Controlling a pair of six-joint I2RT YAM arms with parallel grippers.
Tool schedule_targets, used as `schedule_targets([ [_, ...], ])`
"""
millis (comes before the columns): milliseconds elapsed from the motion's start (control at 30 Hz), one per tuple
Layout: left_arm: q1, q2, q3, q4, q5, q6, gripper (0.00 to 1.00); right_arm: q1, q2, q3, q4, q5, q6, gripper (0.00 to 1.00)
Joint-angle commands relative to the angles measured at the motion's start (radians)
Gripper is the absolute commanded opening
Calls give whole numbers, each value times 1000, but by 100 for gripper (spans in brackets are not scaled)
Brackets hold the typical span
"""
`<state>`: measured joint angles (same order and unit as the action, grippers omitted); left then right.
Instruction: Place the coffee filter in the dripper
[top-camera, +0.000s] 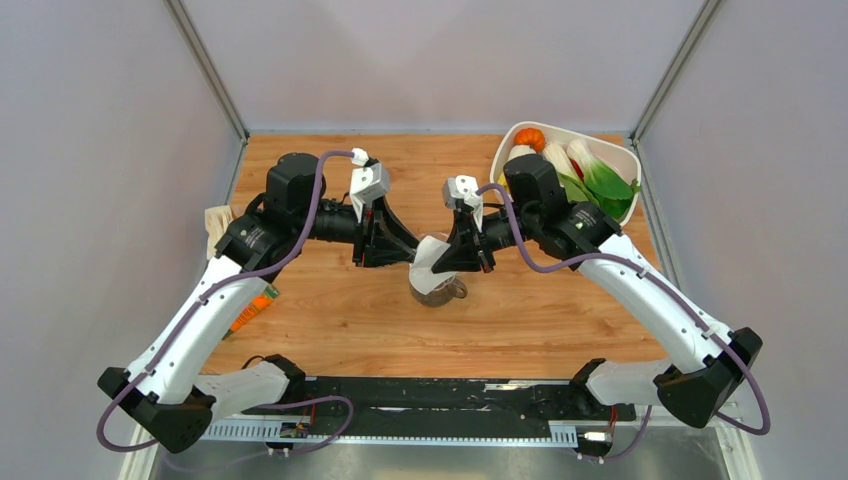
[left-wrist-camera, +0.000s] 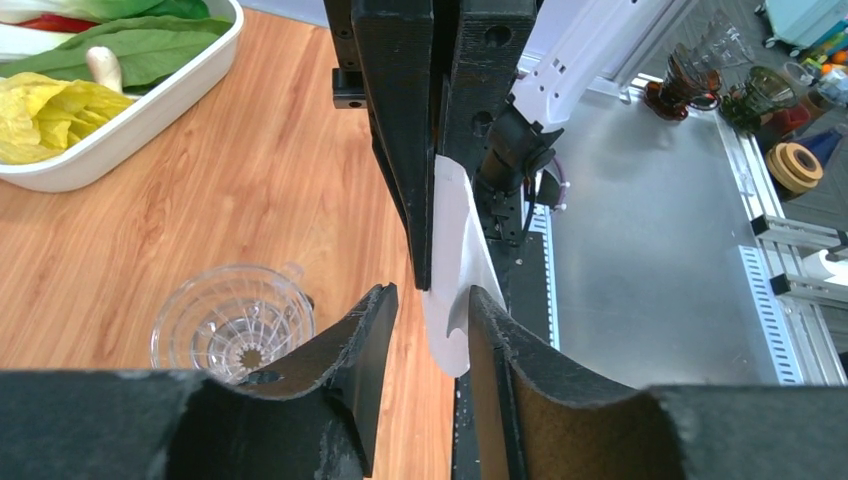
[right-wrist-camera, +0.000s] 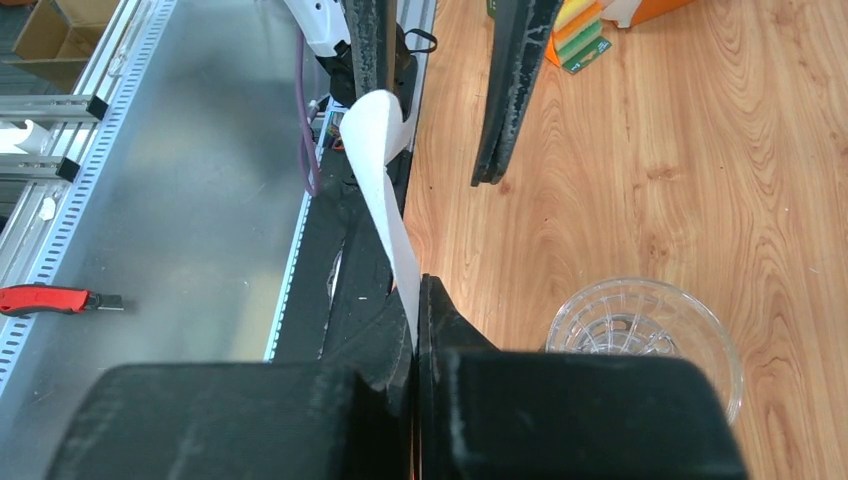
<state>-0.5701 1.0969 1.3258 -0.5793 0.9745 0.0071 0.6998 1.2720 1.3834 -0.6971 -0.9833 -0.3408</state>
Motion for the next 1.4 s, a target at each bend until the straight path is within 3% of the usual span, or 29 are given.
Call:
schedule_targets([
  [0,-8,7,42,39,13,3,45,10,-6,24,34,-46,-11,0],
  [167,-8,19,55,85,13,-43,47,16,-17,4,32,-41,-18,0],
  [333,-8,18,49,96,23,-55,41,16,-31,-5,27,-27,-25,0],
  [667,-8,19,38,136,40,-95,45,17,-33,-6,23,-36,-31,0],
  [1367,-8,15,-1,240,47,-188,33,20,-22,3,25,-43,-22,0],
])
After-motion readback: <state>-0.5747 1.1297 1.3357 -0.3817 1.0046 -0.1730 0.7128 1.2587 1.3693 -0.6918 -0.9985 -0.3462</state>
